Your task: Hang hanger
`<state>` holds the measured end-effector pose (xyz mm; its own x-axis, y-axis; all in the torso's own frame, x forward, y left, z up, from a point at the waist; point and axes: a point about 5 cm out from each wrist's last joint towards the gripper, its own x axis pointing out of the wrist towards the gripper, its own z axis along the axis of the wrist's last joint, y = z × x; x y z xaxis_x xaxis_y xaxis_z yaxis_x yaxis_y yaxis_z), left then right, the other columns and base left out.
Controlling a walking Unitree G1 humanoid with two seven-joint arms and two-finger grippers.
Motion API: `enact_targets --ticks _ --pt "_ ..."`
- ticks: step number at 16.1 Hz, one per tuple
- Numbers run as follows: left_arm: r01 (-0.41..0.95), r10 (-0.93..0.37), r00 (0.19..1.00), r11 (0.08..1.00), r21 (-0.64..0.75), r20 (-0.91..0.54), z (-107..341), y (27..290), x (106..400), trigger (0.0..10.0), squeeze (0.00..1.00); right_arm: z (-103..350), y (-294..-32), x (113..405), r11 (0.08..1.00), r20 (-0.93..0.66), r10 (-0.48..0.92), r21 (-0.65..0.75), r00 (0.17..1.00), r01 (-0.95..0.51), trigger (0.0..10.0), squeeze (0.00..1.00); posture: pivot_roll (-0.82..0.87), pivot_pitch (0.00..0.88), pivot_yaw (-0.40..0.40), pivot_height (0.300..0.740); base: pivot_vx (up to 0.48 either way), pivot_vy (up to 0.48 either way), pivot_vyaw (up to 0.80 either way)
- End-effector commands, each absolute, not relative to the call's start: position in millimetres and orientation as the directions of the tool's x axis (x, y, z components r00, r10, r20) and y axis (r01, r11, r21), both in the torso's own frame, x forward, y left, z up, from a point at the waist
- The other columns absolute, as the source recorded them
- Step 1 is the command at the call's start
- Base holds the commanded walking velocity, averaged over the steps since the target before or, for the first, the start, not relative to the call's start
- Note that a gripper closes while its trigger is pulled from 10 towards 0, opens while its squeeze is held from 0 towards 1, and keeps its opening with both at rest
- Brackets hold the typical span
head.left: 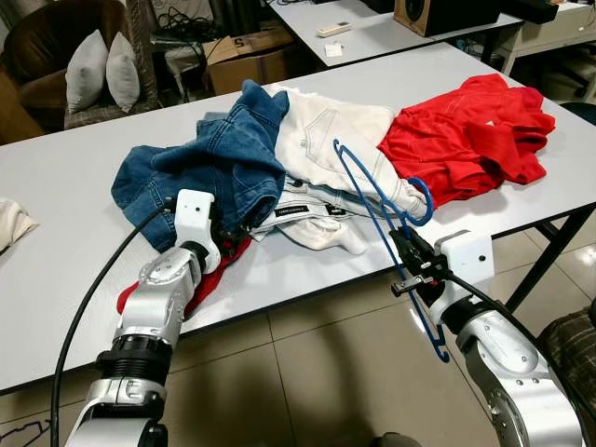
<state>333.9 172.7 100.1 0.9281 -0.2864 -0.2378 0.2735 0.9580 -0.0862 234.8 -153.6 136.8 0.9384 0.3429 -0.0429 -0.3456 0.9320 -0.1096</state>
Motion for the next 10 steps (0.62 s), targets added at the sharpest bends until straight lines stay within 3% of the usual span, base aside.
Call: enact_targets --ticks 1,3,5,8,10 --pt "0.258 -0.273 0.938 0.961 -0.095 -0.215 106 176 338 0.0 0.00 138 -152 237 0.927 -0.033 0.356 -0.113 0.934 -0.358 10.0 0.00 -0.14 0.000 0.135 0.740 0.000 0.000 0.00" --pt "0.249 -0.266 0.940 0.963 -0.102 -0.212 105 173 339 0.0 0.00 139 -152 237 0.928 -0.031 0.354 -0.114 0.935 -0.355 10.0 0.00 -0.14 0.000 0.137 0.740 0.000 0.000 0.00" --pt "0.173 -0.180 0.957 0.984 -0.052 -0.228 100 171 345 0.0 0.00 139 -151 238 0.928 -0.026 0.354 -0.112 0.935 -0.354 10.0 0.00 -0.14 0.000 0.133 0.740 0.000 0.000 0.00" --pt "0.190 -0.192 0.954 0.981 -0.029 -0.230 99 156 350 0.0 0.00 139 -149 240 0.929 -0.021 0.352 -0.110 0.936 -0.352 10.0 0.00 -0.13 0.000 0.133 0.740 0.000 0.000 0.00" --pt "0.154 -0.135 0.960 0.986 0.060 -0.245 95 152 352 0.0 0.00 140 -148 241 0.931 -0.015 0.349 -0.107 0.937 -0.349 10.0 0.00 -0.14 0.000 0.139 0.740 0.000 0.000 0.00"
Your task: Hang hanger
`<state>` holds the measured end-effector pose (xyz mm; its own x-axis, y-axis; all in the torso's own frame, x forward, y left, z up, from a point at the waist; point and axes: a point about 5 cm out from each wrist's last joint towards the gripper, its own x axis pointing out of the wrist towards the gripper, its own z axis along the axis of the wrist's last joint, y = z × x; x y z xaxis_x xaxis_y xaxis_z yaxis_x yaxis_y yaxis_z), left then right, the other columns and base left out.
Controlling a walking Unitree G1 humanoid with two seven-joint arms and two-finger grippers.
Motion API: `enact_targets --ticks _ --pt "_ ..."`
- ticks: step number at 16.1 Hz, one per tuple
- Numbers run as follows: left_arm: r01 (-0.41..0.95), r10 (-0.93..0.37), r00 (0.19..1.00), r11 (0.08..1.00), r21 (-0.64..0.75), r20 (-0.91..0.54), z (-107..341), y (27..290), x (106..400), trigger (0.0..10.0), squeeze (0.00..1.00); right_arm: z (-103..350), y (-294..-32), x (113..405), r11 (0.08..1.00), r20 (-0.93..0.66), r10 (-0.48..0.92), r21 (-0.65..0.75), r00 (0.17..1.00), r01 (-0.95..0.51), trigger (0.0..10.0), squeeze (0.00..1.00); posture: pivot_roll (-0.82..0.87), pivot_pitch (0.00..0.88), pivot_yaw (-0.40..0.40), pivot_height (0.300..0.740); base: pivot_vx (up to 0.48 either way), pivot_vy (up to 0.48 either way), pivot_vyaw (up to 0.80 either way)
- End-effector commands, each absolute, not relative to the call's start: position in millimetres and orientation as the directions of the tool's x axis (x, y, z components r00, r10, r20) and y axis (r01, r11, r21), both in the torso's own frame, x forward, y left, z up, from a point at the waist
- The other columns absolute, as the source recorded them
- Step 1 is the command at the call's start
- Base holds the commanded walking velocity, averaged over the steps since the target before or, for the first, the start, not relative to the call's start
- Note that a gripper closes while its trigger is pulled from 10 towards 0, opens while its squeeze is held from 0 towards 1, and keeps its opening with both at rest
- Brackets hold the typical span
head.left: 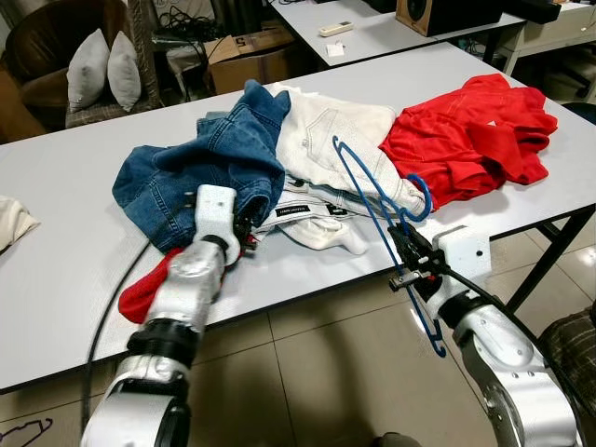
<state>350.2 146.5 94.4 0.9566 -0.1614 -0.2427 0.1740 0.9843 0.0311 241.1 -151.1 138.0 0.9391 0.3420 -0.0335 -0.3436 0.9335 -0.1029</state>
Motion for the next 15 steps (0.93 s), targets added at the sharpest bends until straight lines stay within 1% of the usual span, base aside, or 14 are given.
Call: enact_targets --ticks 1,3,4,6,8,9,12,13,15 --pt "0.122 -0.106 0.967 0.991 0.056 -0.233 95 153 352 0.0 0.00 140 -148 241 0.932 -0.014 0.348 -0.106 0.937 -0.348 10.0 0.00 -0.14 0.000 0.142 0.740 0.000 0.000 0.00" --pt "0.093 -0.089 0.973 0.996 0.010 -0.212 96 157 352 0.0 0.00 140 -148 240 0.934 -0.014 0.343 -0.102 0.939 -0.343 10.0 0.00 -0.14 0.000 0.148 0.740 0.000 0.000 0.00" --pt "0.084 -0.090 0.980 0.996 -0.038 -0.175 101 159 352 0.0 0.00 139 -148 239 0.935 -0.014 0.340 -0.100 0.940 -0.340 10.0 0.00 -0.14 0.000 0.148 0.740 0.000 0.000 0.00" --pt "0.057 -0.061 0.990 0.998 -0.036 -0.130 106 168 352 0.0 0.00 138 -148 239 0.937 -0.015 0.337 -0.096 0.941 -0.337 10.0 0.00 -0.13 0.000 0.147 0.740 0.000 0.000 0.00" --pt "0.039 -0.035 0.991 0.999 0.025 -0.126 106 178 351 0.0 0.00 138 -147 239 0.937 -0.014 0.337 -0.094 0.941 -0.337 10.0 0.00 -0.13 0.000 0.147 0.740 0.000 0.000 0.00" --pt "0.028 -0.024 0.993 0.999 0.035 -0.116 108 182 351 0.0 0.00 139 -147 240 0.937 -0.013 0.337 -0.093 0.942 -0.336 10.0 0.00 -0.12 0.000 0.144 0.740 0.000 0.000 0.00" --pt "0.012 -0.013 1.000 0.990 0.143 0.009 138 206 359 0.0 0.00 138 -146 240 0.937 -0.010 0.339 -0.092 0.941 -0.338 10.0 0.00 -0.12 0.000 0.143 0.740 0.000 0.000 0.00" --pt "0.016 -0.029 0.998 0.980 0.200 0.062 155 215 363 0.0 0.00 138 -146 241 0.936 -0.009 0.339 -0.092 0.941 -0.339 10.0 0.00 -0.12 0.000 0.143 0.740 0.000 0.000 0.00" --pt "0.093 -0.133 0.986 0.938 0.334 0.099 177 216 367 0.0 0.00 139 -147 241 0.938 -0.002 0.335 -0.091 0.942 -0.333 10.0 0.00 -0.12 0.000 0.150 0.740 0.000 0.000 0.00"
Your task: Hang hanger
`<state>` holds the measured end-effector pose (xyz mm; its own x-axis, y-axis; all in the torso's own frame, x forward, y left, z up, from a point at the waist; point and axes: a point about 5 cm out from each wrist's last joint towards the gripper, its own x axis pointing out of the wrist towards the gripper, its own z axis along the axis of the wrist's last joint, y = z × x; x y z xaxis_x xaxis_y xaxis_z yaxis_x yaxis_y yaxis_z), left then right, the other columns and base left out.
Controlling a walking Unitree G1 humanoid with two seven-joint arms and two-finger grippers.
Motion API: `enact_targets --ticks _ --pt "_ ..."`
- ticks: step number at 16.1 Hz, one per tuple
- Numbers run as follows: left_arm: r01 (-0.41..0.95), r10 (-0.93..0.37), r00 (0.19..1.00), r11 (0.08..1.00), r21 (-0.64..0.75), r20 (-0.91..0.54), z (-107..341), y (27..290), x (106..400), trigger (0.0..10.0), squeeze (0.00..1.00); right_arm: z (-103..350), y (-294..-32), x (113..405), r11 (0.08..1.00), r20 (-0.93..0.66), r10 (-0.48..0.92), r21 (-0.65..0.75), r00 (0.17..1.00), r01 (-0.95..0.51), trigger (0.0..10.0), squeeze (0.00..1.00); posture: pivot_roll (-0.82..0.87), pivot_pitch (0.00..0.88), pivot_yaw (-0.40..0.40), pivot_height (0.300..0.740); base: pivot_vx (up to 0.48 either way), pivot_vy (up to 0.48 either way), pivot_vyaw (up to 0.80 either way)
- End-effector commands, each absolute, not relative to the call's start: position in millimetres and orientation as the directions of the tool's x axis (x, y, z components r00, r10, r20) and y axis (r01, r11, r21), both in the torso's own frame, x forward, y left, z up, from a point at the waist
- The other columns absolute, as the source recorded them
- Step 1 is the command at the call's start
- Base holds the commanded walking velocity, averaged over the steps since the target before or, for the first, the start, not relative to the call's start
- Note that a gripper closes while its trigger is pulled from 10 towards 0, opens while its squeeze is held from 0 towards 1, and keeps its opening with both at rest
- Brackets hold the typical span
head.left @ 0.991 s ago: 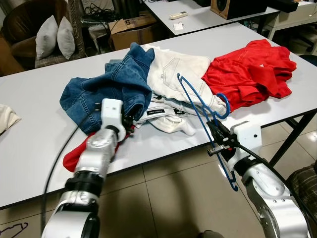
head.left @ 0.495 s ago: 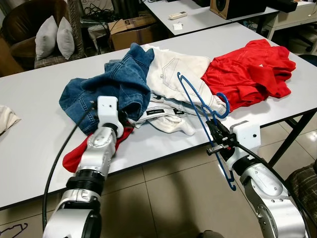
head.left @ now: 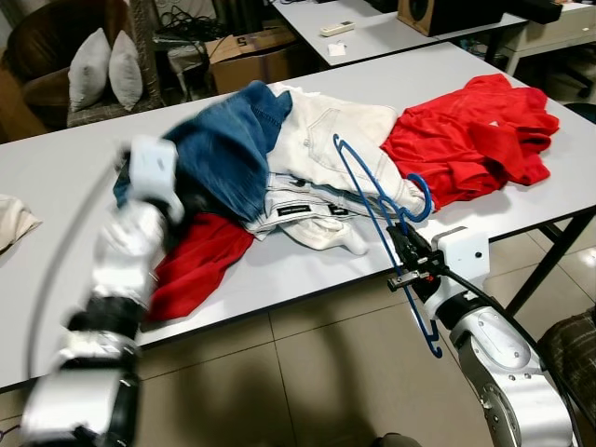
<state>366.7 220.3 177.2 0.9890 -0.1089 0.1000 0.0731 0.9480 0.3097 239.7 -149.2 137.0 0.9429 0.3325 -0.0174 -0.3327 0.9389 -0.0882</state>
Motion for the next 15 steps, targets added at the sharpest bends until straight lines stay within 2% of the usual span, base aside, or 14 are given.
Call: enact_targets --ticks 1,2,4,5,7,8,9,10,12,15 --pt "0.112 -0.163 0.980 0.926 0.360 0.115 188 217 368 0.0 0.00 140 -148 241 0.941 0.006 0.329 -0.091 0.944 -0.327 10.0 0.00 -0.12 0.000 0.155 0.740 0.000 0.000 0.00" --pt "0.115 -0.170 0.978 0.922 0.369 0.120 192 217 369 0.0 0.00 140 -148 241 0.941 0.009 0.328 -0.090 0.945 -0.326 10.0 0.00 -0.12 0.000 0.155 0.740 0.000 0.000 0.00" --pt "0.275 -0.368 0.924 0.826 0.493 0.101 207 201 369 0.0 0.00 143 -148 242 0.944 0.023 0.321 -0.091 0.947 -0.318 10.0 0.00 -0.13 0.000 0.173 0.740 0.000 0.000 0.00" --pt "0.314 -0.406 0.910 0.806 0.501 0.083 207 197 369 0.0 0.00 142 -148 242 0.944 0.024 0.320 -0.092 0.947 -0.316 10.0 0.00 -0.13 0.000 0.175 0.740 0.000 0.000 0.00" --pt "0.454 -0.537 0.843 0.711 0.537 -0.002 202 180 365 0.0 0.00 142 -149 241 0.946 0.026 0.312 -0.094 0.950 -0.309 10.0 0.00 -0.14 0.000 0.194 0.740 0.000 0.000 0.00" --pt "0.598 -0.650 0.748 0.572 0.561 -0.134 190 168 356 0.0 0.00 142 -149 240 0.948 0.027 0.307 -0.095 0.951 -0.304 10.0 0.00 -0.15 0.000 0.204 0.740 0.000 0.000 0.00" --pt "0.737 -0.715 0.629 0.423 0.527 -0.305 177 164 346 0.0 0.00 140 -150 238 0.950 0.024 0.301 -0.096 0.953 -0.298 10.0 0.00 -0.16 0.000 0.218 0.740 0.000 0.000 0.00" --pt "0.781 -0.735 0.578 0.371 0.503 -0.355 175 164 342 0.0 0.00 140 -151 237 0.950 0.023 0.299 -0.098 0.954 -0.295 10.0 0.00 -0.16 0.000 0.220 0.740 0.000 0.000 0.00" --pt "0.801 -0.746 0.547 0.335 0.497 -0.380 191 171 344 0.0 0.00 140 -153 235 0.953 0.022 0.289 -0.100 0.957 -0.286 10.0 0.00 -0.16 0.000 0.225 0.740 0.000 0.000 0.00" --pt "0.790 -0.745 0.562 0.356 0.499 -0.360 216 184 349 0.0 0.00 140 -155 234 0.953 0.023 0.287 -0.103 0.958 -0.283 10.0 0.00 -0.16 0.000 0.222 0.740 0.000 0.000 0.00"
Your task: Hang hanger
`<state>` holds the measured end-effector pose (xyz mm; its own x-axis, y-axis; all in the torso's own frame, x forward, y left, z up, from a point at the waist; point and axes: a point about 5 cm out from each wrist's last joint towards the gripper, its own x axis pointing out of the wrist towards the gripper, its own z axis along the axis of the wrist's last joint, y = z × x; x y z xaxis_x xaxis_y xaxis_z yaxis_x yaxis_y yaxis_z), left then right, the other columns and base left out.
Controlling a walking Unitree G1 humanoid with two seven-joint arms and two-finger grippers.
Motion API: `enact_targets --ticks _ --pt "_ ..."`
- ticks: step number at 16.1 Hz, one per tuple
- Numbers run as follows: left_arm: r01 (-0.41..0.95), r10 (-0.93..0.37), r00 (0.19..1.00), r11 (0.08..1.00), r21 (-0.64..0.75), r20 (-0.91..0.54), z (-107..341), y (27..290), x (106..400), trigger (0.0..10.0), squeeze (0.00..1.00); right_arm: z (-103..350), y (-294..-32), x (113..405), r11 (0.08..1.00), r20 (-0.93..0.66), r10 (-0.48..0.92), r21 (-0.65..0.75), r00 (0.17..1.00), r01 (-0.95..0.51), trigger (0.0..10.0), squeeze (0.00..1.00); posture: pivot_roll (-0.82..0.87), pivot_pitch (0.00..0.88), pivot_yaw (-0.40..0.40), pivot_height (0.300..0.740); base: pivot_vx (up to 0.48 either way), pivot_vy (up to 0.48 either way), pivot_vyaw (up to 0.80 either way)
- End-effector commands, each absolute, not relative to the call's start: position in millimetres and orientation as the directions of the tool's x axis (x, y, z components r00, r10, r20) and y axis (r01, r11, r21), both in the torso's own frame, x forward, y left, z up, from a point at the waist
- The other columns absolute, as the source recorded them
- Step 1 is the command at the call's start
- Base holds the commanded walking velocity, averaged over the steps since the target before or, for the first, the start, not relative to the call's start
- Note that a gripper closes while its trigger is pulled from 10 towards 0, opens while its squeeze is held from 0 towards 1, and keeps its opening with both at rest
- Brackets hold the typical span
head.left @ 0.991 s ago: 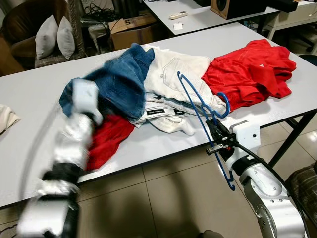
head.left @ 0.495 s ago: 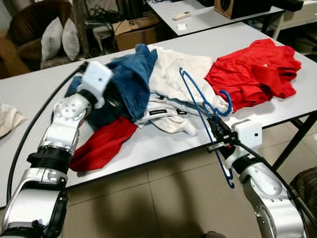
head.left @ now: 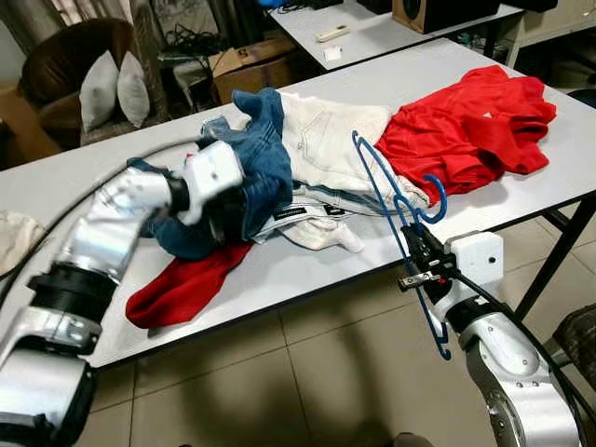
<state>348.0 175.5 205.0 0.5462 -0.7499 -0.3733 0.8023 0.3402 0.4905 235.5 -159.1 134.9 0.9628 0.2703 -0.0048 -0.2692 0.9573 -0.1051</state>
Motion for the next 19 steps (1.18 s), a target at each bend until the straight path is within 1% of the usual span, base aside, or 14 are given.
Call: enact_targets --ticks 1,2,3,5,8,9,11,12,13,14,15,17,18,19 --pt "0.785 -0.742 0.569 0.363 0.501 -0.354 221 188 350 0.0 0.00 140 -156 234 0.953 0.023 0.288 -0.105 0.957 -0.284 10.0 0.00 -0.16 0.000 0.222 0.740 0.000 0.000 0.00" --pt "0.723 -0.707 0.643 0.433 0.538 -0.296 235 194 357 0.0 0.00 140 -156 234 0.953 0.025 0.289 -0.106 0.957 -0.285 10.0 0.00 -0.16 0.000 0.215 0.740 0.000 0.000 0.00" --pt "0.628 -0.645 0.734 0.527 0.573 -0.212 249 201 366 0.0 0.00 141 -156 235 0.952 0.025 0.291 -0.107 0.956 -0.287 10.0 0.00 -0.15 0.000 0.211 0.740 0.000 0.000 0.00" --pt "0.442 -0.520 0.851 0.633 0.636 -0.074 268 211 378 0.0 0.00 141 -156 237 0.950 0.026 0.299 -0.107 0.954 -0.295 10.0 0.00 -0.15 0.000 0.205 0.740 0.000 0.000 0.00" --pt "0.479 -0.522 0.844 0.627 0.615 -0.126 252 207 377 0.0 0.00 147 -145 234 0.915 0.050 0.397 -0.103 0.917 -0.390 10.0 0.00 -0.14 0.000 0.197 0.740 0.000 0.000 0.00" --pt "0.496 -0.511 0.845 0.641 0.585 -0.156 238 204 379 0.0 0.00 153 -134 226 0.853 0.072 0.520 -0.100 0.851 -0.512 10.0 0.00 -0.13 0.000 0.192 0.740 0.000 0.000 0.00" --pt "0.488 -0.482 0.860 0.686 0.539 -0.166 229 203 382 0.0 0.00 159 -130 219 0.804 0.087 0.594 -0.098 0.800 -0.586 10.0 0.00 -0.13 0.000 0.185 0.740 0.000 0.000 0.00" --pt "0.503 -0.476 0.862 0.762 0.409 -0.174 217 198 385 0.0 0.00 165 -130 216 0.781 0.108 0.625 -0.090 0.773 -0.618 10.0 0.00 -0.12 0.000 0.180 0.740 0.000 0.000 0.00" --pt "0.539 -0.504 0.842 0.773 0.334 -0.193 210 191 384 0.0 0.00 166 -131 217 0.782 0.111 0.623 -0.095 0.774 -0.616 10.0 0.00 -0.12 0.000 0.179 0.740 0.000 0.000 0.00" --pt "0.615 -0.569 0.785 0.765 0.191 -0.244 190 177 378 0.0 0.00 166 -134 220 0.801 0.113 0.598 -0.095 0.794 -0.591 10.0 0.00 -0.12 0.000 0.169 0.740 0.000 0.000 0.00" --pt "0.577 -0.542 0.801 0.812 0.085 -0.257 180 174 378 0.0 0.00 166 -137 218 0.800 0.107 0.600 -0.091 0.793 -0.593 10.0 0.00 -0.12 0.000 0.170 0.740 0.000 0.000 0.00" --pt "0.514 -0.490 0.831 0.858 0.026 -0.264 177 176 381 0.0 0.00 166 -140 212 0.783 0.091 0.622 -0.092 0.778 -0.615 10.0 0.00 -0.12 0.000 0.167 0.740 0.000 0.000 0.00" --pt "0.462 -0.452 0.855 0.886 -0.022 -0.253 180 178 385 0.0 0.00 165 -147 198 0.728 0.022 0.684 -0.094 0.730 -0.679 10.0 0.00 -0.12 0.000 0.165 0.740 0.000 0.000 0.00" --pt "0.439 -0.433 0.868 0.898 -0.035 -0.243 184 179 388 0.0 0.00 164 -151 188 0.680 -0.027 0.729 -0.081 0.684 -0.729 10.0 0.00 -0.13 0.000 0.167 0.740 0.000 0.000 0.00"
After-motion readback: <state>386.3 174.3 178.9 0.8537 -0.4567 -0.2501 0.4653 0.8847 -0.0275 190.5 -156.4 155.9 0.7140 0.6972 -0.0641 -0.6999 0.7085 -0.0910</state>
